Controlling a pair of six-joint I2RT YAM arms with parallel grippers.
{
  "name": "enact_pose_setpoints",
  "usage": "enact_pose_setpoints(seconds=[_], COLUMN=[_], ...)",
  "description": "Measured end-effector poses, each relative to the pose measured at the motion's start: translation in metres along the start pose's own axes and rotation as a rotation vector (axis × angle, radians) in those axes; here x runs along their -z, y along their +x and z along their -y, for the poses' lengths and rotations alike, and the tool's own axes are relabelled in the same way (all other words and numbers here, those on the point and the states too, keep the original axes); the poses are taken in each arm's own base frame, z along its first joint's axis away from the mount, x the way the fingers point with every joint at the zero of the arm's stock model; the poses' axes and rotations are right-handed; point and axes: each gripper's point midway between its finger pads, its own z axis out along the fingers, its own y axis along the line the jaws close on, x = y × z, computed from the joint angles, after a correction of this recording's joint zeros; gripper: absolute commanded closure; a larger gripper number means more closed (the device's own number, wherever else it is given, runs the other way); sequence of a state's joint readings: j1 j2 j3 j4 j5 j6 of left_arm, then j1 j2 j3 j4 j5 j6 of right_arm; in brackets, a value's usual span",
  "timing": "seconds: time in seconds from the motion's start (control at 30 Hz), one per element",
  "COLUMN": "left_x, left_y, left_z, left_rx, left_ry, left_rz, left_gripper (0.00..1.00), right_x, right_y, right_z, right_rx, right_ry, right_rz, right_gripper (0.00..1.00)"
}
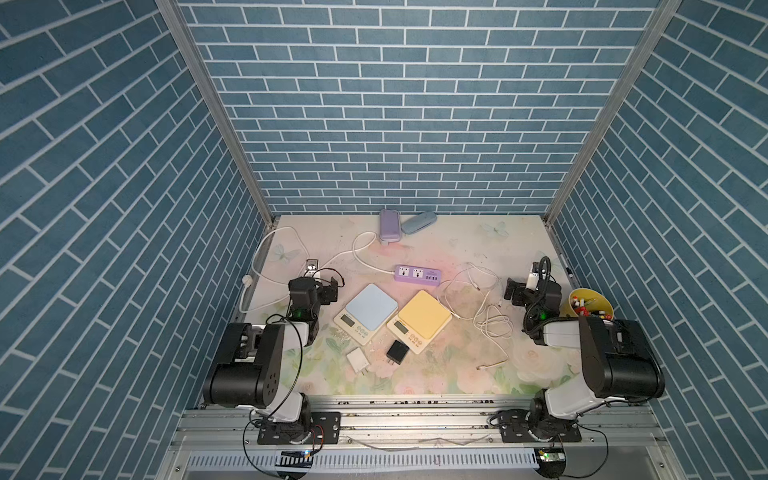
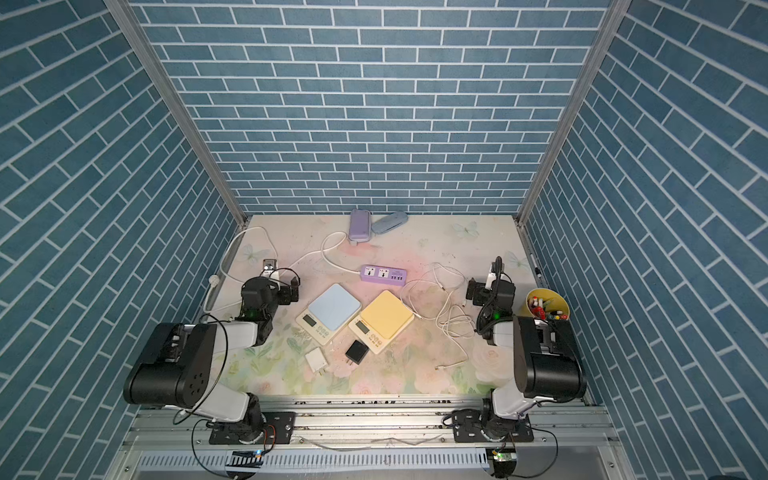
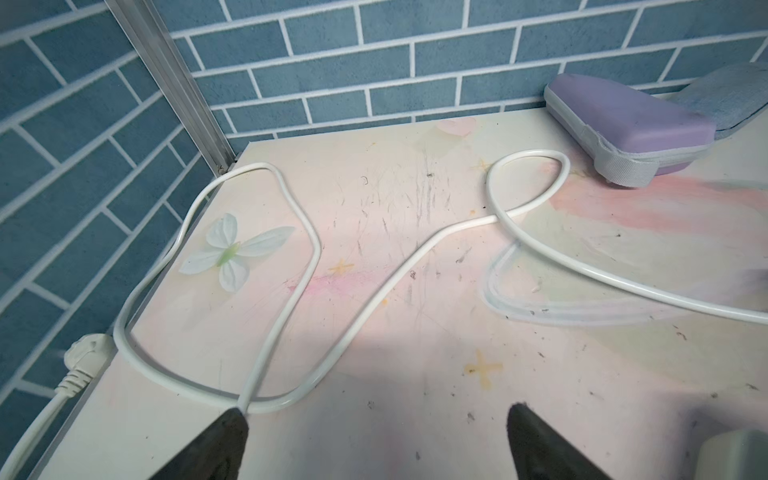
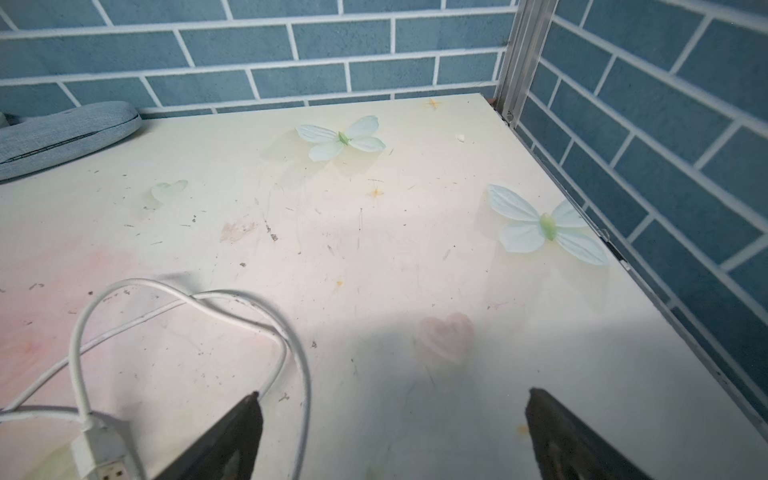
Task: Charge the electronic scale
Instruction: Pick up the plug from the center of the board.
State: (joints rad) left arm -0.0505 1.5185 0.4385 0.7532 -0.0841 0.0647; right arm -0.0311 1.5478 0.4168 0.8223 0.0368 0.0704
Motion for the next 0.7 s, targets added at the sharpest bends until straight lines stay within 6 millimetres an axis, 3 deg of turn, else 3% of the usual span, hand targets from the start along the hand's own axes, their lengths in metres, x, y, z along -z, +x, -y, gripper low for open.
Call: enact_pose_setpoints(seconds=[0.7], left_x=[0.0003], left_y=[0.0015], left_z=[0.0001], left_rx=[0.001], left_ry=[0.005], left_rz=[-0.003], left_gripper=[0.0], right_x=[0.0002], right_y=[0.0005], right_z=[0.0], right_rx=[0.0], right_ry=[0.0], right_rz=[-0.001], right_gripper=[0.01])
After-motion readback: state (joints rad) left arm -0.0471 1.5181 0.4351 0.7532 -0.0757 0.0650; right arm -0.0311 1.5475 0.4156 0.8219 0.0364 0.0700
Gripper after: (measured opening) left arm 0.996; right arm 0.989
